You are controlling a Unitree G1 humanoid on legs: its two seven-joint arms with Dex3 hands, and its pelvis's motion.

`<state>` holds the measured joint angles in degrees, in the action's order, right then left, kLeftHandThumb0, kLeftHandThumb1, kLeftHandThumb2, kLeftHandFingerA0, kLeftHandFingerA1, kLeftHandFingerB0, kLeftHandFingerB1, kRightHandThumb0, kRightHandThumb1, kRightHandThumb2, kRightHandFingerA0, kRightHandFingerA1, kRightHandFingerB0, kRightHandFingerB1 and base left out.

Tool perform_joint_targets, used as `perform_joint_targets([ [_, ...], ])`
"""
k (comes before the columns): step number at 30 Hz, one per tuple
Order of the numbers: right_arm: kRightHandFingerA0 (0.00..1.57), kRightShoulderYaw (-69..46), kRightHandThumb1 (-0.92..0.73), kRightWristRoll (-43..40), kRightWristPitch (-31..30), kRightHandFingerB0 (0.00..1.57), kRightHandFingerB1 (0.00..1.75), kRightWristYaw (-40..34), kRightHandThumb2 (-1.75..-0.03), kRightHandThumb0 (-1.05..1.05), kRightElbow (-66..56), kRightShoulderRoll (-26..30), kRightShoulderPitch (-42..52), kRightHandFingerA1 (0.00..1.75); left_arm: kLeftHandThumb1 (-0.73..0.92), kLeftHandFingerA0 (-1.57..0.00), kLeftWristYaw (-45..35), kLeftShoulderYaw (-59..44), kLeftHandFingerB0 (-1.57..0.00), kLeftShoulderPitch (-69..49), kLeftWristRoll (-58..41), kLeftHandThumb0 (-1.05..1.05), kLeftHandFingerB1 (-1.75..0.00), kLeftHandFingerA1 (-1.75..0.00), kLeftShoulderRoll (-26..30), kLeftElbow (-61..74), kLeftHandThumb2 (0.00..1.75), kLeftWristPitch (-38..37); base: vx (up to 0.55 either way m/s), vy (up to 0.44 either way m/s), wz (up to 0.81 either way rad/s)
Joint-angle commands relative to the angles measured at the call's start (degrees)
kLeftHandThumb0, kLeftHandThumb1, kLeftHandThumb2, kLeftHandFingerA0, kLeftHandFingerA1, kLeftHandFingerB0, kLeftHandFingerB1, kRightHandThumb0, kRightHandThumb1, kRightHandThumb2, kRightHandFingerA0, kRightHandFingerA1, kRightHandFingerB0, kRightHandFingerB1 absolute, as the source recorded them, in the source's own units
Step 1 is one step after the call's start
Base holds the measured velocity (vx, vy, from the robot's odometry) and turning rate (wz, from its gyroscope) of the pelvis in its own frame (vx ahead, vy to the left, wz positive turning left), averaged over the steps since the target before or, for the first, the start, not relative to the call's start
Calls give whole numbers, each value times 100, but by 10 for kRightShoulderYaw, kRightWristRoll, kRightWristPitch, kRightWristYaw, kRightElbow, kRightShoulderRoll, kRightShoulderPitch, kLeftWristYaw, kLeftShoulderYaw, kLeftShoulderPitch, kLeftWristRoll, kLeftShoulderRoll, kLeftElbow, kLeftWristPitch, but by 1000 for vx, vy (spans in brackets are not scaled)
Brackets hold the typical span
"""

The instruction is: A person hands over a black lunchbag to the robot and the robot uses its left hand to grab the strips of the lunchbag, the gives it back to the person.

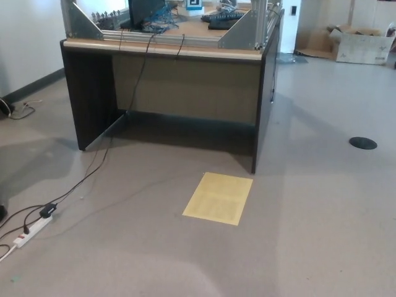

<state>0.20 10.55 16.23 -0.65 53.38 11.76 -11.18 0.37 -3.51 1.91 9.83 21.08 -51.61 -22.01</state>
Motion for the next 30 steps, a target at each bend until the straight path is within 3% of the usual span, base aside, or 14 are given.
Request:
perform_joint_targets([
  [1,55,-13,-61,-6,130,39,34,-18,-58,-49,24,27,-18,45,41,-10,-6,-20,-10,6,-20,-66,-13,-29,36,-13,72,-172,0,0,0],
  [9,55,-8,-62,2,147,39,34,-25,-58,-51,37,25,-23,45,39,-7,-26,-37,-2,12,-41,-60,-22,-41,46,69,75,-182,0,0,0],
  [12,56,-9,-61,0,151,39,34,-25,-58,-51,47,24,-27,45,37,-7,-47,-47,-7,19,-65,-58,-18,-26,50,170,71,-179,0,0,0],
  [16,56,-14,-60,-7,162,40,34,-22,-58,-50,56,23,-26,45,36,-8,-46,-49,-7,27,-54,-56,-19,-29,58,260,70,-165,0,0,0],
  [18,55,-14,-60,-7,164,40,34,-20,-58,-51,58,24,-24,45,38,-6,-49,-53,-5,25,-59,-57,-22,-36,55,337,70,-124,0,0,0],
  [20,56,-15,-60,-6,162,40,34,-21,-58,-50,61,26,-36,45,38,-8,-66,-51,-8,55,-75,-58,-17,-24,59,404,71,-84,0,0,0],
  [30,52,-13,-61,-6,169,38,34,-16,-58,-50,66,27,-27,44,42,-11,-97,-26,-11,163,-55,-63,-18,-25,63,593,72,42,0,0,0],
])
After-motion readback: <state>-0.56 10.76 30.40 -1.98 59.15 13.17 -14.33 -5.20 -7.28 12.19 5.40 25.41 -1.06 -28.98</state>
